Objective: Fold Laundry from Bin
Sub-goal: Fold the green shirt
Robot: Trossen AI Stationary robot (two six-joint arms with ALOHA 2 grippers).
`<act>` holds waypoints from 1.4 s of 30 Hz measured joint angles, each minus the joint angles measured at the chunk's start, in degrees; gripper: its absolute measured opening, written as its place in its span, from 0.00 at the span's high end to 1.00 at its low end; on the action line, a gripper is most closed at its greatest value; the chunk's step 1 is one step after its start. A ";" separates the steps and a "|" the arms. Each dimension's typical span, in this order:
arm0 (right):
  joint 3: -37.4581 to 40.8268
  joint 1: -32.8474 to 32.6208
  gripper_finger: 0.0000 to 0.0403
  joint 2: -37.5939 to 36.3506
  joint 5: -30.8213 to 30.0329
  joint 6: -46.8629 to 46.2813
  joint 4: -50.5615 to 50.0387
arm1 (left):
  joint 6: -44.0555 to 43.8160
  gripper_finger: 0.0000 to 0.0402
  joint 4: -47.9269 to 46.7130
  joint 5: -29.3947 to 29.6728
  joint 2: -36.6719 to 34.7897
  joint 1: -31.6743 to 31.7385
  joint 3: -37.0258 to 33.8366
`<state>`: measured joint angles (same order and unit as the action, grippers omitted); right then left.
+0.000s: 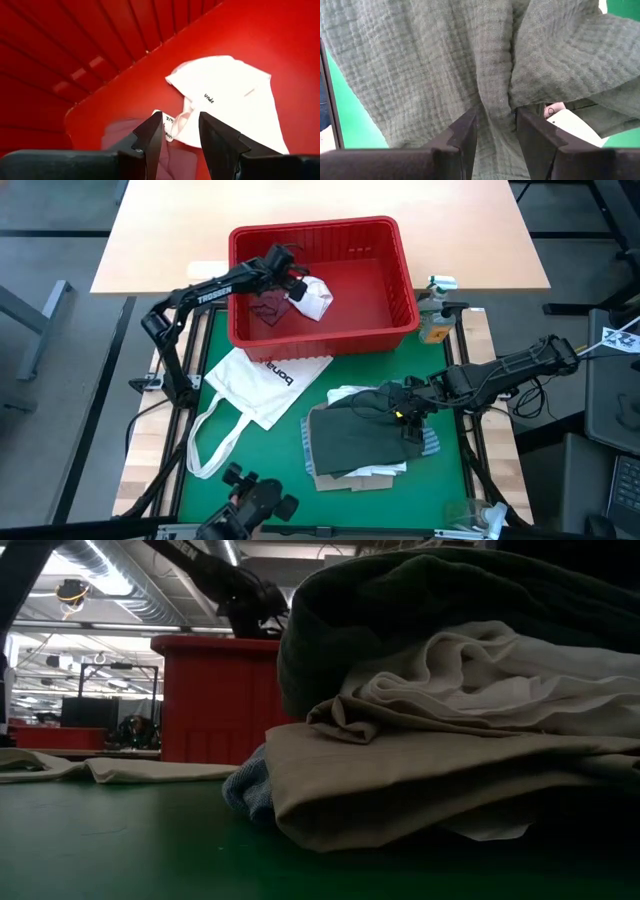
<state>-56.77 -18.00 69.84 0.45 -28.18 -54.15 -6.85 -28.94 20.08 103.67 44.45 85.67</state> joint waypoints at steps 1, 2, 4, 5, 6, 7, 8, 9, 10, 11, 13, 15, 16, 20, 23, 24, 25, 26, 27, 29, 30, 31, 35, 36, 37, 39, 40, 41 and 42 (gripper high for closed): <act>0.00 0.02 0.66 0.00 0.00 0.00 0.00 | 0.00 0.69 0.09 -0.04 0.22 -0.06 0.01; 0.00 0.02 0.66 0.00 -0.02 0.00 0.05 | 0.00 0.69 -0.02 -0.12 0.29 -0.09 0.00; 0.00 0.01 0.66 0.00 -0.02 0.00 0.02 | 0.00 0.69 0.37 0.21 0.28 -0.11 0.00; 0.00 0.01 0.66 0.00 -0.02 0.00 0.02 | 0.00 0.69 1.06 0.64 0.27 -0.09 0.00; 0.00 0.02 0.66 0.00 0.00 0.00 0.02 | 0.01 0.69 1.60 0.99 0.27 -0.10 0.00; 0.00 0.02 0.66 0.00 -0.02 0.00 0.02 | 0.00 0.69 1.53 1.42 0.27 -0.11 0.00; 0.00 0.01 0.66 0.00 -0.01 0.00 0.02 | 0.00 0.69 1.23 1.74 0.27 -0.09 0.00; 0.00 0.02 0.66 0.00 0.00 0.00 0.02 | 0.00 0.69 0.96 1.84 0.27 -0.06 0.00; 0.00 0.00 0.66 0.00 -0.02 0.00 0.02 | 0.00 0.69 0.52 1.85 0.27 0.11 0.00; 0.00 0.00 0.66 0.00 -0.02 0.00 0.02 | 0.00 0.69 0.01 1.85 0.27 0.22 0.00; 0.00 0.01 0.66 0.00 -0.02 0.00 0.02 | 0.03 0.69 -0.68 1.87 0.27 0.28 0.00; 0.00 0.01 0.66 0.00 -0.02 0.00 0.02 | 0.90 0.69 -0.86 1.89 0.27 0.32 0.00; 0.00 0.02 0.66 0.00 -0.02 0.00 0.02 | 1.69 0.69 -0.90 1.89 0.27 0.47 0.00; 0.00 0.01 0.66 0.00 -0.01 0.00 0.02 | 2.54 0.65 -1.73 1.90 0.27 1.15 0.00; 0.00 0.01 0.66 0.00 -0.02 0.00 0.02 | 2.54 0.57 -2.02 1.96 0.38 1.82 0.00; 0.00 0.02 0.66 0.00 -0.02 0.00 0.01 | 2.54 0.54 -2.23 1.96 0.42 2.09 0.00; 0.00 0.02 0.66 0.00 -0.02 0.00 0.02 | 2.55 0.51 -2.15 1.96 0.44 2.22 0.00; 0.00 0.00 0.66 0.00 0.00 0.00 0.02 | 2.55 0.49 -2.09 1.96 0.44 2.42 0.00; 0.00 0.02 0.66 0.00 0.00 0.00 0.02 | 2.55 0.47 -2.04 1.96 0.44 2.54 0.00; 0.00 0.02 0.66 0.00 -0.02 0.00 0.02 | 2.80 0.44 -1.93 1.94 0.46 3.01 0.00; 0.00 0.02 0.66 0.00 -0.02 0.00 0.02 | 2.97 0.43 -1.87 1.92 0.71 3.15 0.00; 0.00 0.01 0.66 0.00 -0.02 0.00 0.00 | 2.99 0.42 -1.74 1.90 1.03 3.25 -0.02; 0.00 0.01 0.66 0.00 -0.02 0.00 0.01 | 3.04 0.42 -1.95 0.00 3.90 3.97 -0.11; 0.00 0.01 0.66 0.00 -0.01 0.00 0.00 | 3.05 0.42 -1.88 -0.71 4.78 4.00 -0.12; 0.00 0.01 0.66 0.00 0.00 0.00 0.00 | 3.16 0.43 -1.80 -1.22 5.72 4.08 -0.13; 0.00 0.00 0.66 0.00 0.00 0.00 0.00 | 4.60 0.43 -1.91 -1.49 7.89 4.20 -0.13; 0.00 0.02 0.66 0.00 -0.02 0.00 0.01 | 5.35 0.43 -2.08 -1.55 8.98 4.20 -0.13; 0.00 0.01 0.66 0.00 -0.01 0.00 0.00 | 5.67 0.43 -2.20 -1.58 10.02 4.20 -0.16; 0.00 0.01 0.66 0.00 0.00 0.00 0.02 | 5.75 0.43 -2.28 -1.62 11.11 4.20 -0.17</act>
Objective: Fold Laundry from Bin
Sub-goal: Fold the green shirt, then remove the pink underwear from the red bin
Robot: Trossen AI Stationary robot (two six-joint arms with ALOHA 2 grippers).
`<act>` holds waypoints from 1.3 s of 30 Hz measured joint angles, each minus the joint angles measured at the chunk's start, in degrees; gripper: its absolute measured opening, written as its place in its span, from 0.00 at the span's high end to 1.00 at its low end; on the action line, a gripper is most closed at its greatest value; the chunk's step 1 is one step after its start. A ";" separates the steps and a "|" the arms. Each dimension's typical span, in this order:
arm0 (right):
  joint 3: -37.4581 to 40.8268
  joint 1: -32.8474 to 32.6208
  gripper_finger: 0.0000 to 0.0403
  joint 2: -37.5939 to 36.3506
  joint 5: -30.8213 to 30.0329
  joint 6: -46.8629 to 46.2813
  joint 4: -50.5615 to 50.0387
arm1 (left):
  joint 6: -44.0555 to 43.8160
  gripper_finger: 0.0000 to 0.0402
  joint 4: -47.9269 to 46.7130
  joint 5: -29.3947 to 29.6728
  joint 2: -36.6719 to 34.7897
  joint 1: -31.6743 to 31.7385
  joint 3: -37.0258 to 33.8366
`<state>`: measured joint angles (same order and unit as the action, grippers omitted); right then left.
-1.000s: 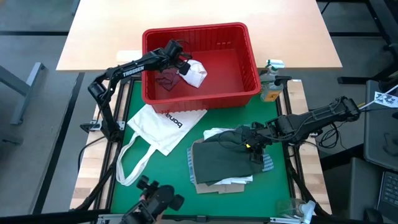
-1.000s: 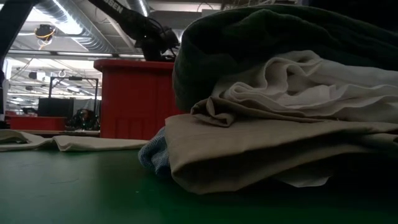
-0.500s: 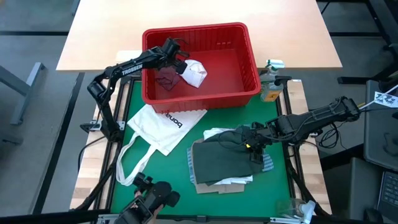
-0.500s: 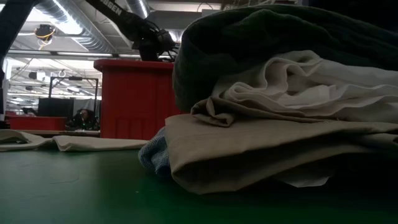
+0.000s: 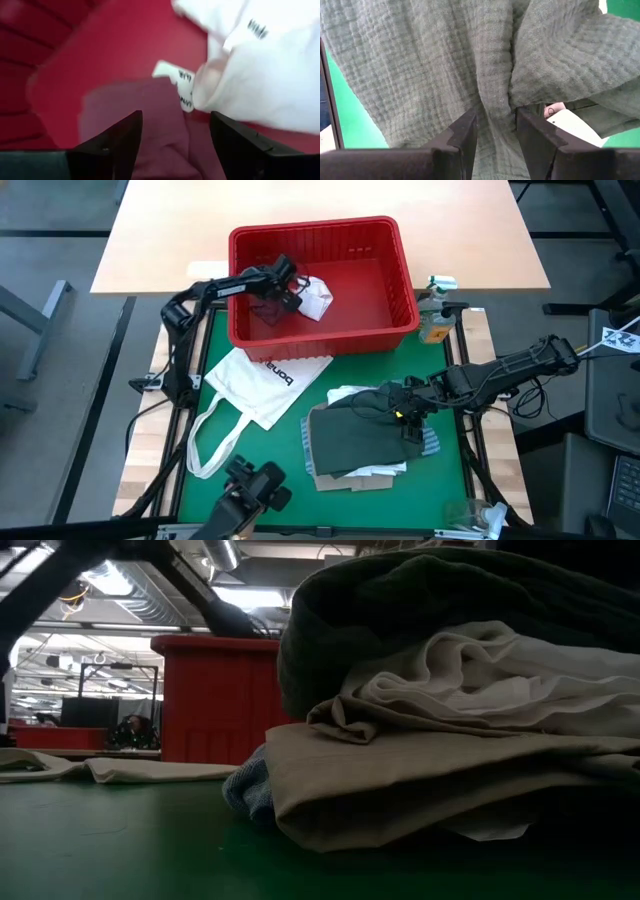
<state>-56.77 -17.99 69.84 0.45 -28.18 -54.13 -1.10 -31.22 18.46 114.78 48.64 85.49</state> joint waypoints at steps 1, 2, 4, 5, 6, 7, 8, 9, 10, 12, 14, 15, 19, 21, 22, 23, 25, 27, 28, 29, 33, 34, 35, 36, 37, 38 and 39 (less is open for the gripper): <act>0.00 -0.01 0.66 0.00 0.00 0.00 -0.02 | 0.00 0.43 -0.13 0.02 0.91 0.00 -0.02; 0.00 0.00 0.66 0.00 -0.02 0.00 -0.02 | 0.01 0.43 -0.28 0.03 1.79 0.00 -0.02; 0.00 -0.01 0.66 0.00 0.02 0.00 -0.02 | 0.04 0.43 -0.44 0.05 3.44 0.00 -0.02; 0.00 -0.01 0.66 0.00 0.14 0.00 -0.02 | 0.04 0.43 -0.57 0.03 4.27 0.00 -0.02; 0.00 0.01 0.66 0.00 0.54 0.00 -0.02 | 0.00 0.43 -0.53 0.09 4.92 0.00 0.00; 0.00 0.00 0.66 0.00 1.14 0.02 -0.02 | 0.07 0.43 -0.41 0.21 5.23 -0.04 0.07; 0.00 0.01 0.66 0.00 2.13 0.00 -0.04 | 0.00 0.43 -0.31 0.05 5.69 -0.04 0.15; 0.00 0.01 0.66 0.00 3.09 0.00 -0.07 | 0.10 0.43 -0.22 -0.02 6.04 -0.06 0.28; -0.09 0.00 0.66 0.00 3.83 0.00 -0.33 | 0.16 0.43 -0.22 -0.42 6.33 -0.05 0.28; -1.07 -0.01 0.66 0.00 4.11 0.00 -2.22 | 0.20 0.43 -0.04 -1.51 6.66 0.00 0.27; -2.86 -0.01 0.66 0.00 3.87 0.00 -5.41 | 0.16 0.43 0.32 -2.23 6.76 0.07 0.22; -3.94 -0.01 0.66 0.00 3.05 0.02 -7.77 | 0.18 0.43 0.51 -2.20 6.78 0.04 0.22; -8.32 -0.01 0.66 -0.04 -2.63 -0.13 -16.52 | 0.18 0.43 0.63 -2.51 6.88 0.04 0.17; -9.99 -0.01 0.66 -0.03 -5.01 -0.30 -19.55 | 0.16 0.43 0.61 -2.56 6.95 0.04 0.15; -10.70 -0.01 0.66 -0.02 -6.04 -0.31 -20.29 | 0.15 0.43 0.62 -2.59 6.97 0.04 0.15; -11.25 -0.01 0.66 -0.03 -6.84 -0.31 -20.59 | 0.15 0.43 0.61 -2.60 6.97 0.04 0.15; -11.75 -0.01 0.66 -0.05 -7.82 -0.35 -20.55 | 0.13 0.43 0.61 -2.69 6.97 0.04 0.11; -11.85 -0.01 0.66 0.00 -8.00 -0.35 -20.47 | 0.13 0.43 0.61 -3.20 6.97 0.04 0.11; -11.85 -0.01 0.66 0.00 -8.00 -0.35 -20.55 | 0.13 0.43 0.59 -3.72 6.97 0.07 0.11; -11.87 -0.01 0.66 0.00 -8.00 -0.35 -20.52 | 0.11 0.43 0.63 -4.28 6.97 0.12 0.11; -11.87 -0.01 0.66 0.00 -8.00 -0.39 -20.50 | -0.26 0.44 0.67 -6.11 6.98 0.28 0.11; -11.87 -0.01 0.66 0.00 -8.00 -0.42 -20.50 | -0.28 0.44 0.67 -6.47 6.99 0.28 0.11; -11.87 -0.01 0.66 0.00 -8.00 -0.44 -20.48 | -0.28 0.45 0.68 -6.82 6.99 0.28 0.11; -11.87 -0.01 0.66 0.00 -8.00 -0.44 -20.36 | -0.28 0.47 0.67 -7.08 6.99 0.26 0.09; -11.87 -0.01 0.66 0.00 -8.00 -0.44 -20.08 | -0.26 0.49 0.65 -7.32 6.99 0.26 0.09; -11.87 -0.01 0.66 0.00 -8.00 -0.46 -19.76 | -0.26 0.51 0.61 -7.56 6.99 0.25 0.09; -11.87 -0.01 0.66 0.00 -8.00 -0.44 -19.40 | -0.27 0.53 0.58 -7.72 6.99 0.18 0.07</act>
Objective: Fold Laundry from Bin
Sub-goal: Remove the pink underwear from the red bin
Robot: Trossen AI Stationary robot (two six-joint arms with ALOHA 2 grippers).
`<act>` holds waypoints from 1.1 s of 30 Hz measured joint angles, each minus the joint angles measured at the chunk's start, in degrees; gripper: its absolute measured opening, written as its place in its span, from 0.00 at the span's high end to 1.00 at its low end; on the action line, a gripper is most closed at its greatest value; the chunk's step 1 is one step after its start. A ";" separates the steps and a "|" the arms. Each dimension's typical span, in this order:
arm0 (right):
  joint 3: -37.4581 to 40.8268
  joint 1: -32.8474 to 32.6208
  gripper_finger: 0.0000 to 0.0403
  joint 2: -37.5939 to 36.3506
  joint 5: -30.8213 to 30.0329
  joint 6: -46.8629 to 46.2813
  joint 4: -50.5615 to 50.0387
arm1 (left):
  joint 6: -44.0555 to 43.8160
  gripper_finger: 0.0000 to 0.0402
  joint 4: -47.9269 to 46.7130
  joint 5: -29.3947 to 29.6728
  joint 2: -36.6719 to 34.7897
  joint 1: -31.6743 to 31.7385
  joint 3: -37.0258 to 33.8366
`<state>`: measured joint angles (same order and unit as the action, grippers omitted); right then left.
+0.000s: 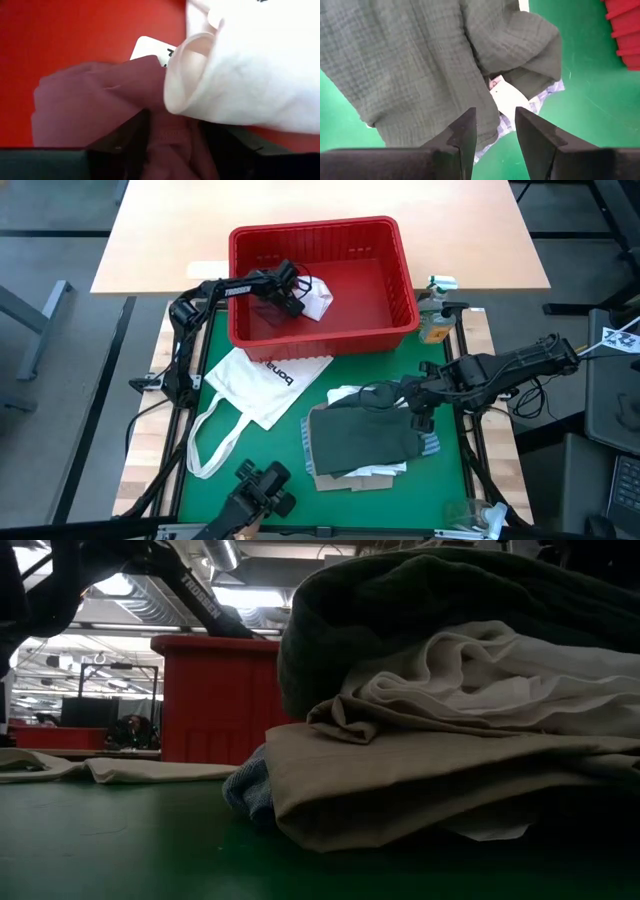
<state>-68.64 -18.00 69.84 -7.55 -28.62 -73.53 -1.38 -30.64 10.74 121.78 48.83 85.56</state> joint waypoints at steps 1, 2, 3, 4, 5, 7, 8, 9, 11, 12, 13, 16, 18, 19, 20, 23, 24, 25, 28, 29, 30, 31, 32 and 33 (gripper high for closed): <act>0.00 0.00 0.66 0.00 0.00 0.12 0.37 | 0.01 0.56 -0.01 -0.15 0.00 -0.07 0.00; 0.00 0.00 0.66 0.00 0.00 0.38 0.56 | 0.01 0.59 -0.01 -0.32 0.00 -0.18 0.00; 0.00 0.00 0.66 0.00 0.00 0.44 0.58 | 0.01 0.62 -0.02 -0.46 0.00 -0.32 0.00; 0.00 0.00 0.66 0.00 0.00 0.47 0.58 | 0.01 0.66 -0.03 -0.64 0.00 -0.47 -0.02; 0.00 0.00 0.66 0.00 0.00 0.49 0.58 | 0.01 0.70 -0.07 -0.81 0.02 -0.66 -0.02; 0.00 0.00 0.66 0.00 0.00 0.55 0.58 | 0.03 0.79 -0.12 -0.85 0.02 -1.09 -0.02; 0.00 0.00 0.66 0.00 0.00 0.57 0.58 | 0.02 0.83 -0.12 -0.89 0.01 -1.33 -0.04; 0.00 0.00 0.66 0.00 0.00 0.57 0.58 | 0.01 0.87 -0.12 -0.97 0.00 -1.60 -0.04; 0.00 0.00 0.66 0.00 0.00 0.59 0.58 | 0.03 0.95 -0.10 -1.28 0.00 -2.06 -0.04; 0.00 0.00 0.66 0.00 0.00 0.59 0.58 | 0.03 0.97 -0.09 -1.34 0.00 -2.32 -0.04; 0.00 0.00 0.66 0.00 0.00 0.59 0.58 | 0.03 0.97 -0.04 -1.41 -0.02 -2.54 -0.04; 0.00 0.00 0.66 0.00 0.00 0.60 0.56 | 0.05 0.96 -0.82 -1.89 -0.20 -3.24 0.90; 0.00 0.00 0.66 0.00 0.00 0.61 0.56 | 0.05 0.96 -2.95 -2.46 0.09 -3.63 3.19; 0.00 0.00 0.66 0.00 0.00 0.61 0.57 | 0.05 0.97 -4.35 -2.94 0.35 -3.80 4.65; 0.00 0.00 0.66 0.00 0.00 0.61 0.56 | 0.12 0.97 -6.04 -3.34 0.60 -4.01 6.48; 0.00 0.00 0.66 0.00 -0.05 0.61 0.56 | 1.63 0.98 -8.11 -4.78 0.50 -4.51 12.46; 0.00 0.00 0.66 0.00 -0.33 0.61 0.56 | 1.84 0.98 -8.88 -5.41 0.30 -4.55 14.68; 0.00 0.00 0.66 0.00 -0.55 0.61 0.56 | 1.92 0.98 -10.10 -5.73 0.20 -4.56 16.79; 0.00 0.00 0.66 0.00 -0.71 0.63 0.56 | 1.98 0.98 -12.79 -5.50 0.28 -4.64 22.30; 0.00 0.00 0.66 0.00 -0.75 0.63 0.56 | 1.98 0.98 -13.40 -5.34 0.31 -4.70 24.10; 0.00 0.00 0.66 0.00 -0.82 0.63 0.56 | 1.98 0.99 -13.90 -5.38 0.31 -4.75 26.13; 0.00 0.00 0.66 0.00 -0.85 0.63 0.56 | 2.00 0.99 -14.35 -5.65 0.30 -4.82 28.13; 0.00 0.00 0.66 0.00 -0.85 0.63 0.56 | 1.98 0.99 -14.68 -6.15 0.22 -4.82 29.98; 0.00 0.00 0.66 0.00 -0.85 0.65 0.56 | 2.00 0.99 -15.07 -6.53 0.14 -4.86 31.70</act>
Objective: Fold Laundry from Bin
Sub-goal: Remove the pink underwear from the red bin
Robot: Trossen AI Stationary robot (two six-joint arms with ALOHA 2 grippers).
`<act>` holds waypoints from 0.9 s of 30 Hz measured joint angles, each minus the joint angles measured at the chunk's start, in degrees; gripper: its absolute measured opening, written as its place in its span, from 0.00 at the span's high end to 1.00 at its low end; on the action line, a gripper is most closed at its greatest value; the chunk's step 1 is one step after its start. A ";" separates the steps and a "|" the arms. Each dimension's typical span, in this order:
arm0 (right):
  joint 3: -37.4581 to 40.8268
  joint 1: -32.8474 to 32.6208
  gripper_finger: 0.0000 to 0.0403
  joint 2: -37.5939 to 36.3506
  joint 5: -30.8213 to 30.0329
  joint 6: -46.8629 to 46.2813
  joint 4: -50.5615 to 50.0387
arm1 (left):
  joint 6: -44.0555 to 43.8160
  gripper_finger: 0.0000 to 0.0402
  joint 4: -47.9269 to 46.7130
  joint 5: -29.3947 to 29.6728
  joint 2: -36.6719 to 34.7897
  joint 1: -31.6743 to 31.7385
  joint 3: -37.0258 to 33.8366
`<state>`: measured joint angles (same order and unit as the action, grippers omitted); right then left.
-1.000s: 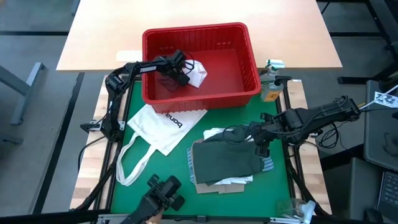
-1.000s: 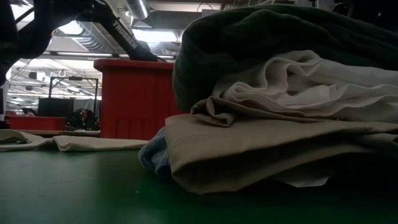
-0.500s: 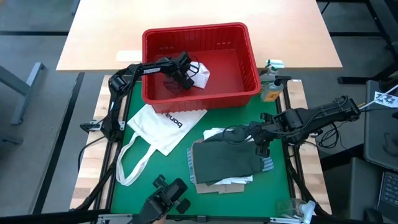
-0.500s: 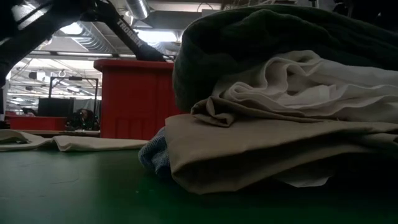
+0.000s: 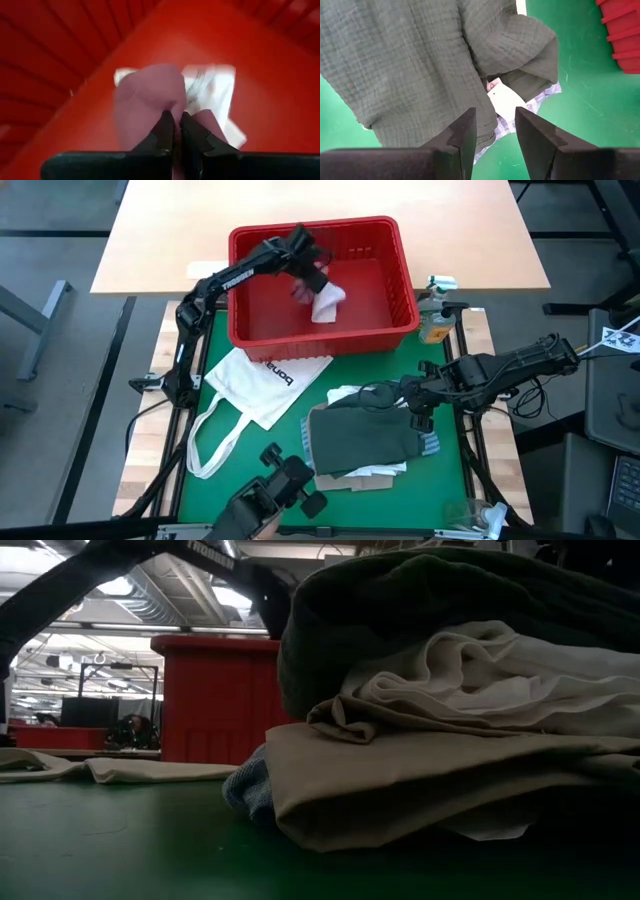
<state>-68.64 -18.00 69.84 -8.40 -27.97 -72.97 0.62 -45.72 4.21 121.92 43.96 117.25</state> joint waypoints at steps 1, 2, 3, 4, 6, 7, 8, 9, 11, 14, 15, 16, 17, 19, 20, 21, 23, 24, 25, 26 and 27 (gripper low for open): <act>0.00 0.00 0.66 0.00 -0.01 0.00 0.00 | -0.02 0.99 -0.42 -0.32 -0.01 -0.06 1.56; 0.00 0.00 0.66 0.00 0.00 0.00 -0.02 | -0.04 0.99 -0.67 -0.46 -0.01 -0.14 3.04; 0.00 0.00 0.66 0.00 0.00 0.00 -0.02 | -0.06 0.99 -1.04 -0.72 -0.01 -0.20 4.54; 0.00 0.00 0.66 0.00 0.00 0.00 -0.06 | -0.06 0.99 -1.60 -0.88 0.01 -0.21 6.15; 0.00 0.00 0.66 0.00 0.00 0.00 -0.33 | -0.06 0.99 -2.38 -0.94 -0.01 -0.42 9.26; 0.00 0.00 0.66 0.00 0.00 0.00 -0.50 | -0.06 0.99 -3.01 -0.90 -0.03 -0.51 10.76; 0.00 0.00 0.66 0.00 0.00 0.00 -0.61 | -0.06 0.99 -3.98 -0.92 -0.03 -0.69 12.19; 0.00 0.00 0.66 0.00 0.00 0.00 -0.60 | -0.06 0.99 -5.14 -0.92 -0.03 -0.95 13.73; 0.00 0.00 0.66 0.00 0.00 0.05 -0.60 | -0.04 0.99 -7.15 -1.00 -0.03 -1.72 16.67; 0.00 0.00 0.66 0.00 0.03 1.42 -0.59 | -0.08 0.99 -7.54 -1.76 -2.01 -3.17 16.76; 0.00 0.00 0.66 -0.13 0.22 1.82 -0.59 | -0.03 0.99 -8.18 -2.87 -2.70 -3.60 16.56; 0.00 0.00 0.66 -0.35 0.41 2.57 -0.59 | -0.05 0.99 -8.59 -4.07 -3.37 -4.29 16.59; -0.02 0.00 0.66 -0.64 0.40 2.95 -0.53 | -0.04 0.99 -9.20 -5.49 -4.05 -4.72 16.59; -0.04 0.00 0.66 -1.31 0.26 3.94 -0.59 | -0.06 0.99 -10.45 -8.27 -5.30 -6.16 16.61; -0.04 0.00 0.66 -1.70 -0.05 4.27 -0.55 | -0.19 0.99 -11.02 -9.88 -5.73 -6.91 16.61; -0.04 0.00 0.66 -2.06 -0.25 4.46 -0.57 | -0.33 0.99 -11.65 -11.11 -6.27 -7.88 16.61; -0.04 0.00 0.66 -2.97 -0.87 4.48 -0.56 | -0.48 0.99 -12.59 -13.94 -6.98 -9.83 16.61; -0.04 0.01 0.66 -3.52 -1.23 4.48 -0.53 | -0.49 0.99 -12.90 -15.28 -7.36 -10.88 16.61; -0.04 0.00 0.66 -4.04 -1.58 4.48 -0.46 | -0.49 0.99 -13.08 -16.81 -7.55 -12.06 16.61; -0.04 0.00 0.66 -4.63 -1.89 4.50 -0.44 | -0.50 0.99 -13.07 -18.23 -7.67 -13.34 16.61; -0.04 0.00 0.66 -5.20 -2.42 4.48 -0.44 | -0.50 0.99 -13.00 -19.95 -7.70 -14.71 16.63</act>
<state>-68.69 -18.00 64.64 -10.83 -23.48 -73.41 0.12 -58.72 -15.74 114.22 29.26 133.88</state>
